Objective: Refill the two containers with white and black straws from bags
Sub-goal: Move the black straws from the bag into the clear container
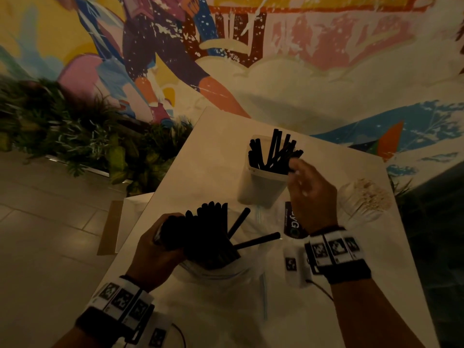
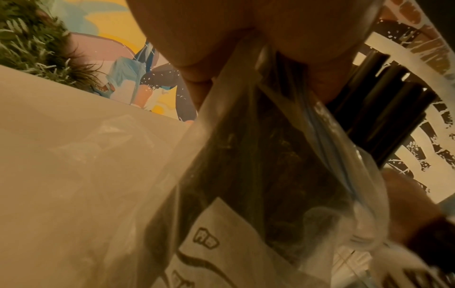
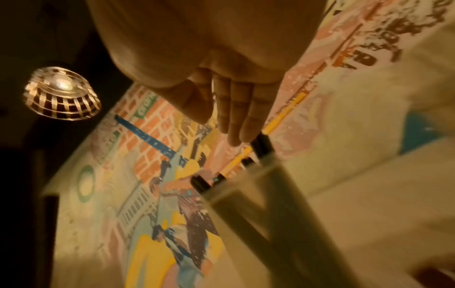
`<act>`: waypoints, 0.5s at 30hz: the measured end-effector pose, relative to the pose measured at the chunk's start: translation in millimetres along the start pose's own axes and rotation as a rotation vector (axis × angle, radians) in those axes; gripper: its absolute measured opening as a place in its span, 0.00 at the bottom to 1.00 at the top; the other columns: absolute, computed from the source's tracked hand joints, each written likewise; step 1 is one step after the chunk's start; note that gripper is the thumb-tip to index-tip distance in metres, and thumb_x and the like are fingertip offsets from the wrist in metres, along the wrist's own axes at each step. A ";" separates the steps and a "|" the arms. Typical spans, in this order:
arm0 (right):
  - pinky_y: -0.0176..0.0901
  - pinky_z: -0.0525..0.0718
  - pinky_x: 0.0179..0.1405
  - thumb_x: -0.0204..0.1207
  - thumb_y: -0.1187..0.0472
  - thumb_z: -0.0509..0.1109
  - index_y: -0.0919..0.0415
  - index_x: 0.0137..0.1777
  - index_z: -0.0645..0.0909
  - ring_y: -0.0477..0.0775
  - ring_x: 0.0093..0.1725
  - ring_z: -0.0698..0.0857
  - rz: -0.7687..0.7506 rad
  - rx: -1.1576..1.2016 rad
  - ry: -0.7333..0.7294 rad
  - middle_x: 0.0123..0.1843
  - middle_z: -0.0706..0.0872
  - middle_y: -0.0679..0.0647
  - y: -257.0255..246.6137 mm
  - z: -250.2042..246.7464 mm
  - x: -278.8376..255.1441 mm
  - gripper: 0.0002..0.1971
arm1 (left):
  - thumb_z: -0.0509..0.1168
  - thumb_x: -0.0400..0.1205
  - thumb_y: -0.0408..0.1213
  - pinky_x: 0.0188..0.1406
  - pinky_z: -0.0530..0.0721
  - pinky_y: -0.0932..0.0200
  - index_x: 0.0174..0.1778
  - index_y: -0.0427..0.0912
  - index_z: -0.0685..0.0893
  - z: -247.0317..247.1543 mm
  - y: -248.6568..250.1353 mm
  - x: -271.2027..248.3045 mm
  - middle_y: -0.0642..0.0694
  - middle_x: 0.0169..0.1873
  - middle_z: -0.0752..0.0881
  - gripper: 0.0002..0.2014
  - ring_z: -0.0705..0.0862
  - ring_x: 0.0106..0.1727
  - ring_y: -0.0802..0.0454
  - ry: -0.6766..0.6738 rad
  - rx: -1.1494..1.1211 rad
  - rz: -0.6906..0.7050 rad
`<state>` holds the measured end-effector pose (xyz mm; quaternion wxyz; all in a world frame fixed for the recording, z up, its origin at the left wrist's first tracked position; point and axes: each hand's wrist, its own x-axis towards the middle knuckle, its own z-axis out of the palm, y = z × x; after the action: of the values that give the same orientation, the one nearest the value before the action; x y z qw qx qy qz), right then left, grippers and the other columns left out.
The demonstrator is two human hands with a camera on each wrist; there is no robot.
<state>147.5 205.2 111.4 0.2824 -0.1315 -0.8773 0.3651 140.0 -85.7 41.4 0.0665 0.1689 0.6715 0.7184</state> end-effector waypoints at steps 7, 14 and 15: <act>0.47 0.62 0.81 0.75 0.61 0.71 0.49 0.83 0.57 0.46 0.81 0.61 0.286 -0.135 -0.700 0.83 0.61 0.47 36.9 3.7 -74.1 0.38 | 0.75 0.57 0.43 0.48 0.85 0.66 0.50 0.60 0.83 -1.3 -3.1 1.5 0.53 0.48 0.88 0.24 0.86 0.50 0.57 -0.020 0.008 -0.009; 0.55 0.33 0.83 0.72 0.50 0.62 0.46 0.84 0.37 0.46 0.82 0.31 -0.167 -0.275 -0.838 0.86 0.39 0.45 -43.2 20.2 -91.8 0.45 | 0.74 0.57 0.46 0.48 0.85 0.67 0.50 0.64 0.82 1.8 0.1 3.4 0.51 0.50 0.86 0.24 0.86 0.50 0.57 -0.040 0.055 0.005; 0.54 0.31 0.82 0.72 0.51 0.64 0.49 0.84 0.37 0.47 0.82 0.30 -0.209 -0.284 -0.857 0.86 0.39 0.47 -49.7 23.3 -95.3 0.47 | 0.74 0.57 0.46 0.48 0.85 0.67 0.50 0.64 0.81 1.4 -0.7 3.3 0.51 0.51 0.86 0.24 0.86 0.50 0.57 -0.035 0.068 0.004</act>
<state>209.3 115.6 95.5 -0.0912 0.0831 -0.9648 0.2324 137.3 -83.3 41.3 0.0709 0.1850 0.6937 0.6924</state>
